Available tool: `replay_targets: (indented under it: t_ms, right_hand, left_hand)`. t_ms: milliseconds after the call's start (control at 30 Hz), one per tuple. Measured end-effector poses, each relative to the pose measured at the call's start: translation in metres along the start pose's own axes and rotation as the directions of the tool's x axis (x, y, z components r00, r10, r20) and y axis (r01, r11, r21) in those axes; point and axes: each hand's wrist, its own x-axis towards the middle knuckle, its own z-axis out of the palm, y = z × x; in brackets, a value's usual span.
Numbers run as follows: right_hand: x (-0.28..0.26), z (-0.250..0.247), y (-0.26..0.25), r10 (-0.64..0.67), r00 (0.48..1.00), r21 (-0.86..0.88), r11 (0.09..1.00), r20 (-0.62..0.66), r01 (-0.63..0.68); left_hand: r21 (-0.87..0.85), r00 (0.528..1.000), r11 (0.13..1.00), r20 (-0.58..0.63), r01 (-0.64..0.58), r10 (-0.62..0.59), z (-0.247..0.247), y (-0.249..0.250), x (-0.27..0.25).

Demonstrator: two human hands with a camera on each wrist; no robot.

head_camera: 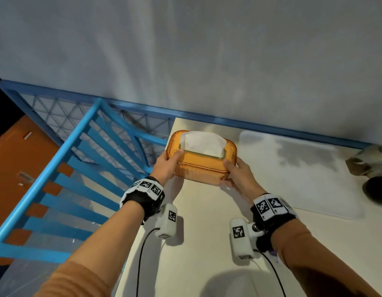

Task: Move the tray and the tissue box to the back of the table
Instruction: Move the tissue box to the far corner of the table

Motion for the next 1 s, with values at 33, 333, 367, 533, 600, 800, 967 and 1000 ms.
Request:
replay_targets:
  t_ms: [33,333,367,533,600,800,967,1000]
  right_hand:
    - [0.009,0.0,-0.002,0.003,1.0,-0.003,1.0,-0.006,-0.003]
    - [0.041,-0.002,-0.02,-0.04,0.998,-0.045,0.998,-0.044,0.038]
    - [0.039,-0.002,-0.022,-0.065,0.997,-0.065,0.996,-0.042,0.063]
    - [0.022,0.002,-0.023,-0.313,0.95,-0.282,0.912,-0.013,0.297]
    - [0.024,0.003,-0.02,-0.332,0.943,-0.343,0.889,-0.023,0.305]
    - [0.054,0.007,-0.031,-0.293,0.953,-0.358,0.9,-0.072,0.25]
    - [0.076,0.005,-0.048,-0.289,0.953,-0.335,0.909,-0.085,0.246]
    - [0.079,0.005,-0.051,-0.289,0.953,-0.329,0.911,-0.085,0.247]
  left_hand:
    - [0.0,1.0,1.0,0.001,0.0,0.0,0.002,0.002,0.009]
    - [0.067,0.999,0.997,-0.006,-0.031,0.031,0.015,0.019,0.048]
    - [0.112,0.999,0.992,-0.016,-0.05,0.052,0.019,0.024,0.043]
    - [0.432,0.921,0.843,-0.066,-0.32,0.383,0.034,0.032,0.02]
    - [0.488,0.904,0.795,-0.029,-0.36,0.427,0.036,0.026,0.02]
    - [0.531,0.916,0.784,-0.033,-0.322,0.399,0.042,0.041,0.042]
    - [0.527,0.931,0.804,-0.063,-0.275,0.359,0.049,0.055,0.061]
    - [0.526,0.934,0.809,-0.069,-0.263,0.349,0.05,0.058,0.064]
